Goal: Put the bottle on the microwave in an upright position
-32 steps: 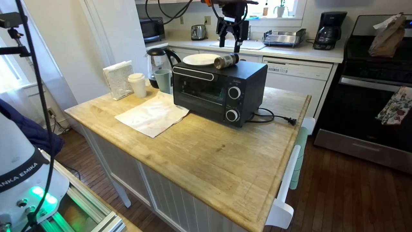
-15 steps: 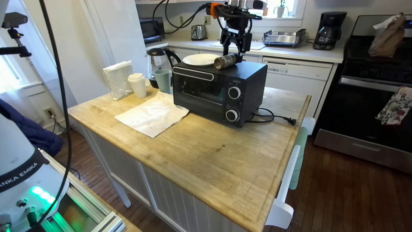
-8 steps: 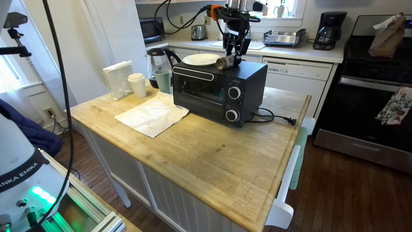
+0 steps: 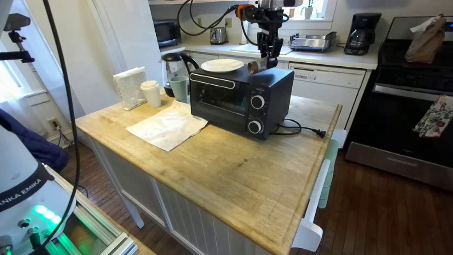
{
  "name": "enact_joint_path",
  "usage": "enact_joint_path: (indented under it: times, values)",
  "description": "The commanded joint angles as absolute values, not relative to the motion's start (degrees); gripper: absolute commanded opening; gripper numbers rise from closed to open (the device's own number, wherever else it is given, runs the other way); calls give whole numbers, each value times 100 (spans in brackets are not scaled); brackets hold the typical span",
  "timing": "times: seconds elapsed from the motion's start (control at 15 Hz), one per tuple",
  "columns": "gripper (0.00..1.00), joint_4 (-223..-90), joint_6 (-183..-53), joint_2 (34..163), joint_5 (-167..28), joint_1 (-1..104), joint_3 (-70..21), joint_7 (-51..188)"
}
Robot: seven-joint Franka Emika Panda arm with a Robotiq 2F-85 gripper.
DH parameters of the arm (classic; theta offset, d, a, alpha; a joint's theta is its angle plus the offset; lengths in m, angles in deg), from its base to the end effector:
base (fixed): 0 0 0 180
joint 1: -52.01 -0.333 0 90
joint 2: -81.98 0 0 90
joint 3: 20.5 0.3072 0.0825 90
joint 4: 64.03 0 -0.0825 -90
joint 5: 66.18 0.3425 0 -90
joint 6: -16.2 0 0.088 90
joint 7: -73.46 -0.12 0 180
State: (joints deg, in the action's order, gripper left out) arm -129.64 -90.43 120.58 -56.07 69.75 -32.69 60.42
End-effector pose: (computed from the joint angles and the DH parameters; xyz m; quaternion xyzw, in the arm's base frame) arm 0.6346 -0.2988 0.4077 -0.9306 0.3646 -0.0302 0.0155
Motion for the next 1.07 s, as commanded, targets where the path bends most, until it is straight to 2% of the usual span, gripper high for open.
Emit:
enact_joint_path:
  times: [0.0,0.6,1.0]
  values:
    - [25,-13327,-9718,11765,-5361,7046,-3303,5738]
    - [25,-15207,-13330,10896,-5232,6735,-3320,5226]
    - [25,-16311,-14985,10601,-5361,6422,-3516,4827]
